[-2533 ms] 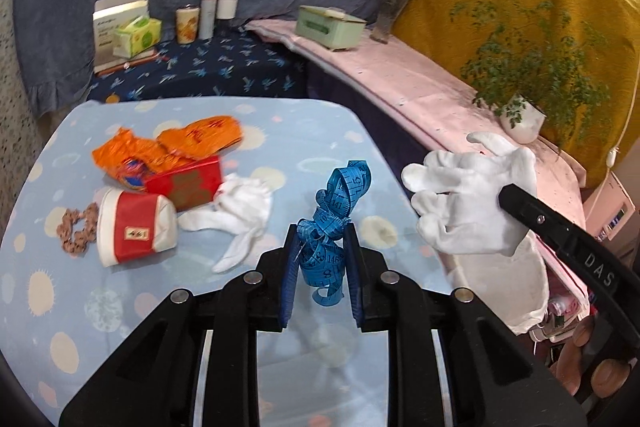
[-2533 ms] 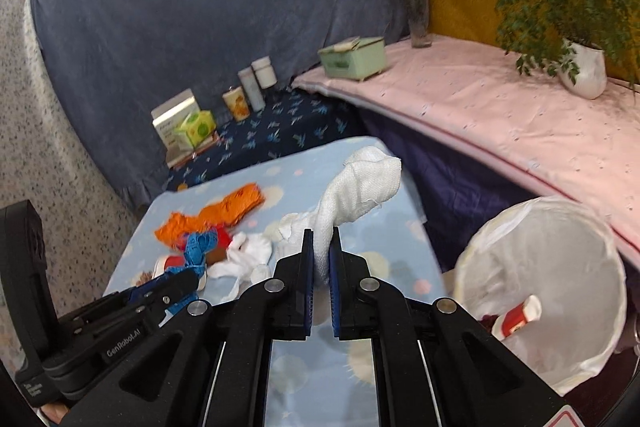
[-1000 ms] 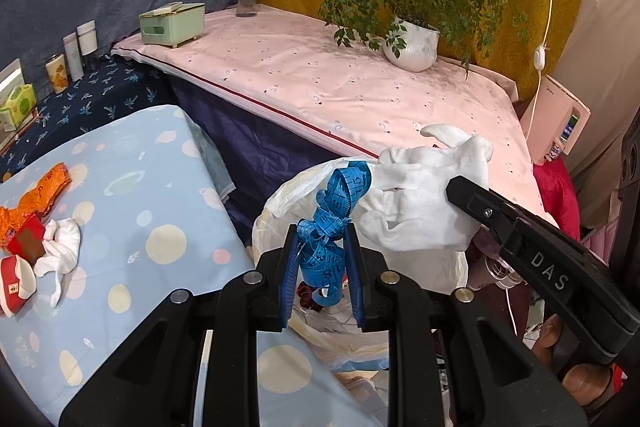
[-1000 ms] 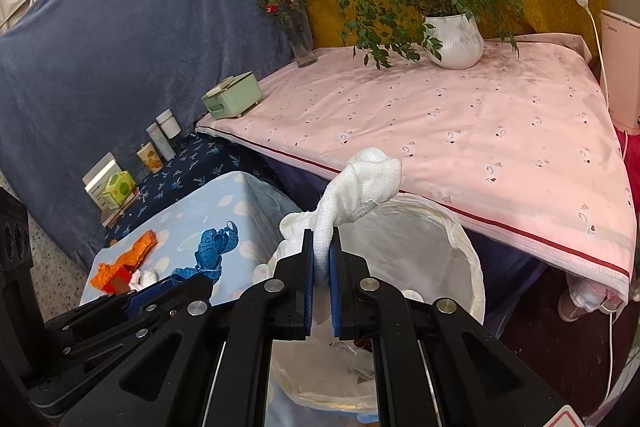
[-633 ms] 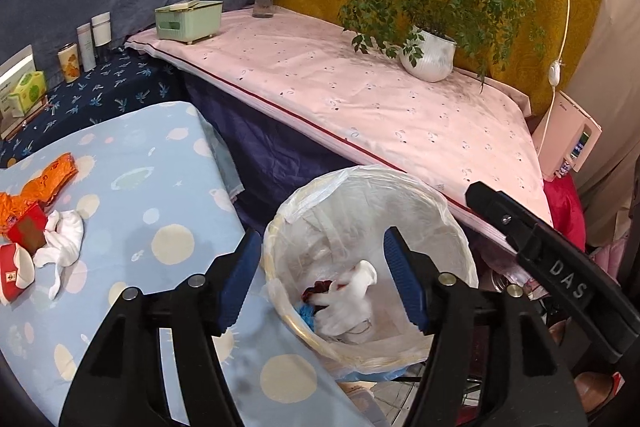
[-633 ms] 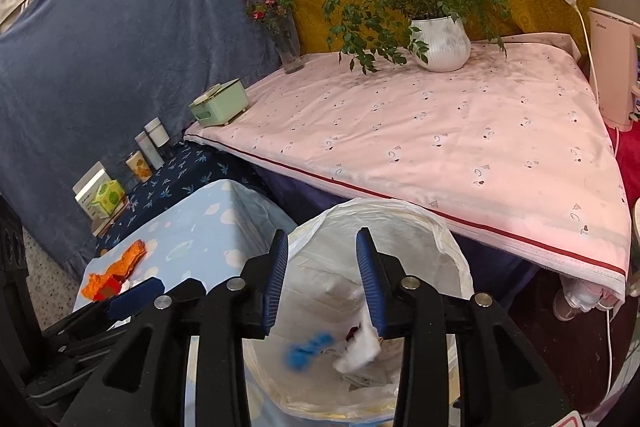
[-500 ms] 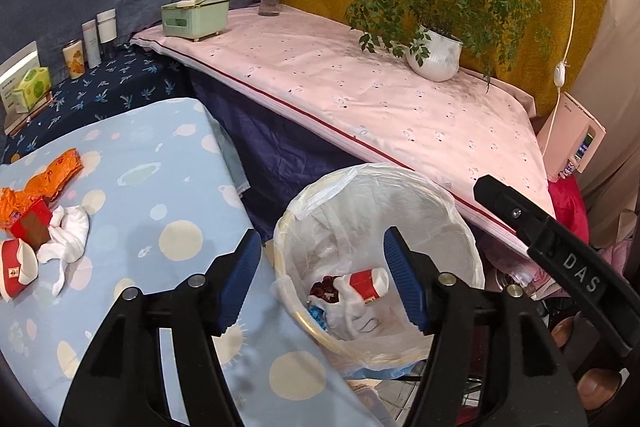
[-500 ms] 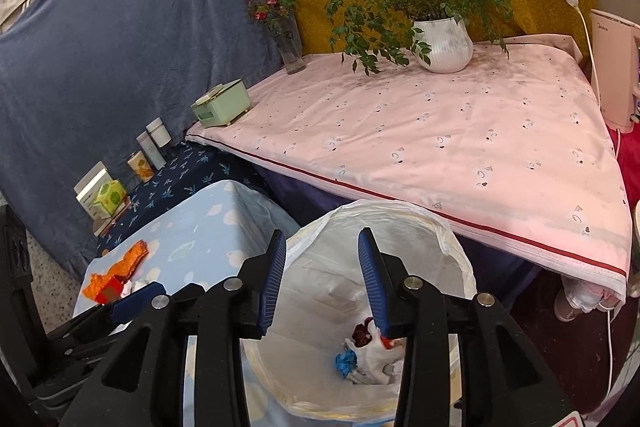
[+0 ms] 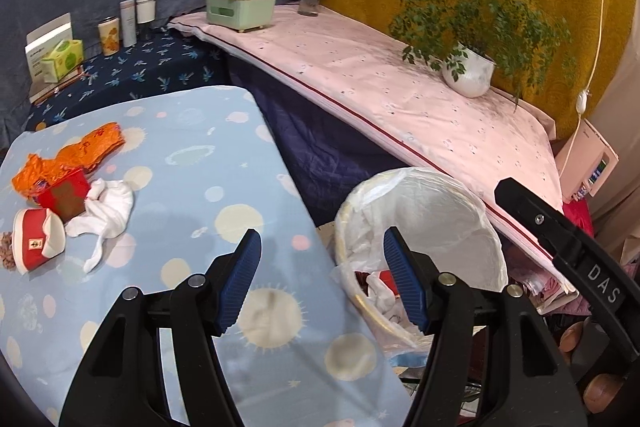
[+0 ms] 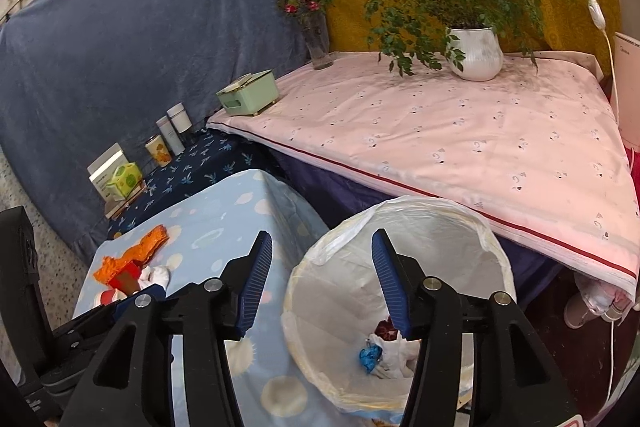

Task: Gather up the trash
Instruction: 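Grasp the brown scrunchie with the left tool while the right tool grasps the white sock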

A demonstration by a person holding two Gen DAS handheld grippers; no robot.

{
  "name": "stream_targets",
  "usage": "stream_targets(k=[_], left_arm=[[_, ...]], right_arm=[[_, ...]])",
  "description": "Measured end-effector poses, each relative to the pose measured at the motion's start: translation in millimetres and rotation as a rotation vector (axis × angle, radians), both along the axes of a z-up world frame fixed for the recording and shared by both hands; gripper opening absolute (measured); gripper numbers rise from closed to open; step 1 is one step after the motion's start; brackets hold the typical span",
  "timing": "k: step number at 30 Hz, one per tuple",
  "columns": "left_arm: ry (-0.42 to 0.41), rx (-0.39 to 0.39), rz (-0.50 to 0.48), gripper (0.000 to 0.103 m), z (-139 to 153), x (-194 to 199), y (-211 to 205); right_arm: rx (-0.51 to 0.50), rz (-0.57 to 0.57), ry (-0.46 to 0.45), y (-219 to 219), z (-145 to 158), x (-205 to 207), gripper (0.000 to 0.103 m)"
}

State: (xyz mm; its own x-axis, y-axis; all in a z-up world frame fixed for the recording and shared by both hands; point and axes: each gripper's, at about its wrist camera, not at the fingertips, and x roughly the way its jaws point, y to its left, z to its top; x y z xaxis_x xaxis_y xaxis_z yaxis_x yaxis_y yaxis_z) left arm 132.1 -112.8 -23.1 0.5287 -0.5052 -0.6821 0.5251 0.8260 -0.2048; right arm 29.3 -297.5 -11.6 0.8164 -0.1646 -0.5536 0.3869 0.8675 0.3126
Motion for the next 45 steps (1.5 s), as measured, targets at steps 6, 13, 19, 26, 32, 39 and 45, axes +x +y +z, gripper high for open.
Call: stream_targets(k=[6,13,19,26,32,39,45], left_arm=[[-0.004,-0.005,0.062,0.064,0.4,6.8,34.5],[-0.001,-0.004,0.144,0.073,-5.3,15.7,82.6],[0.01,-0.003,0.234,0.078,-13.7,28.5,131.6],[0.033,-0.001,0.346,0.078,-27.3,47.0,198.5],[0.058,0.006,0.441,0.078,-42.5,61.8,257.8],[0.075,0.025,0.53,0.082,-60.7,80.6,317.5],[0.107,0.033,0.595,0.083,-78.6,110.0,359.4]], right_arm=[[-0.011,0.045,0.006,27.4,2.0,11.1,0.052],[-0.027,0.108,0.021,67.1,0.3,28.0,0.057],[-0.04,0.169,0.039,105.6,-3.4,42.9,0.057],[-0.051,0.244,0.069,154.9,-11.7,65.8,0.057],[-0.039,0.3,0.103,193.7,-27.4,93.0,0.057],[-0.034,0.344,0.15,229.8,-50.5,127.9,0.057],[-0.014,0.352,0.19,248.6,-73.3,161.1,0.059]])
